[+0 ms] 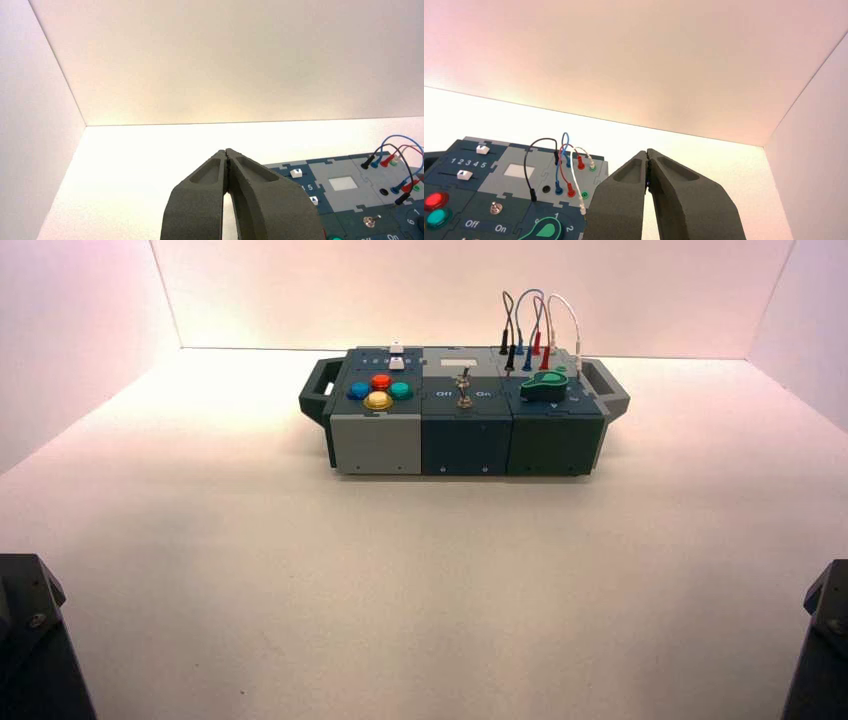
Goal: Move the bottom slider to position 3.
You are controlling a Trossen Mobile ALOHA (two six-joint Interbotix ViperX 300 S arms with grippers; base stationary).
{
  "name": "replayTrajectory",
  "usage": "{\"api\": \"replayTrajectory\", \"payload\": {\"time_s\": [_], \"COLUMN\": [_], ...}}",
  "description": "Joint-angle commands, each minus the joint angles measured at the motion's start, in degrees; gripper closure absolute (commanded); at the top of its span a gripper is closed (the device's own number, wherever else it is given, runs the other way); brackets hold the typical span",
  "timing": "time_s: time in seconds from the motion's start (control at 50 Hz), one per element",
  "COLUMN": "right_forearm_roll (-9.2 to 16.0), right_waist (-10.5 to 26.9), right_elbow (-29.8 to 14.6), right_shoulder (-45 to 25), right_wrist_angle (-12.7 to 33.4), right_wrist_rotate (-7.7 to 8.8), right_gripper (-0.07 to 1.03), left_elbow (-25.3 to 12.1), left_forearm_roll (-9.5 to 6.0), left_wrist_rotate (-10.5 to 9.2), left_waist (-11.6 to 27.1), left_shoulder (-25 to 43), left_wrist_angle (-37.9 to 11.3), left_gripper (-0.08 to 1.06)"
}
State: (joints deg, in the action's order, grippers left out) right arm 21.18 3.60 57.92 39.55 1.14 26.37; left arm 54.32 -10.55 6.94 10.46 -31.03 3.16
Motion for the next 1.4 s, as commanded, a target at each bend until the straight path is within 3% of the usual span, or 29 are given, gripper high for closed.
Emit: {"api": "replayTrajectory", "payload": {"time_s": [0.02, 0.38, 0.54, 0.64, 0.8, 1.02, 1.22, 1.4], "right_forearm_roll": [0.1, 0.1, 0.2, 0.4, 0.6, 2.0, 3.4, 3.8], "right_waist": [-0.3, -0.3, -0.3, -0.1, 0.1, 0.1, 0.3, 2.5], "right_elbow": [-1.8, -1.8, -1.8, -2.7, -6.0, -9.2, -12.5, -14.4], "right_shoulder": [0.7, 0.9, 0.6, 0.2, -2.4, -7.1, -13.3, -14.9], "right_wrist_angle": [-0.2, -0.2, 0.6, 3.2, 12.1, 19.8, 27.3, 32.0], "right_wrist_rotate": [0.09, 0.09, 0.00, -0.09, -0.18, -0.18, 0.18, 0.97], "right_gripper": [0.98, 0.98, 0.98, 0.98, 0.98, 0.98, 0.98, 0.98], "left_elbow": [-0.7, -0.6, -1.6, -2.5, -5.4, -12.2, -18.5, -22.0], "left_forearm_roll": [0.09, 0.09, 0.26, 0.44, 0.44, -0.26, -1.67, -1.76], "left_wrist_rotate": [0.18, 0.18, 0.26, 1.49, 3.08, 6.15, 6.15, 6.15], "left_waist": [-0.2, -0.2, 2.6, 4.3, 6.3, 9.1, 9.6, 9.8], "left_shoulder": [-1.2, -1.1, -0.9, -0.4, 1.1, 4.5, 9.4, 11.9], "left_wrist_angle": [0.6, 0.4, -2.9, -5.4, -13.5, -27.7, -39.1, -44.3], "left_gripper": [1.01, 1.01, 1.01, 1.01, 1.01, 1.01, 1.01, 1.01]}}
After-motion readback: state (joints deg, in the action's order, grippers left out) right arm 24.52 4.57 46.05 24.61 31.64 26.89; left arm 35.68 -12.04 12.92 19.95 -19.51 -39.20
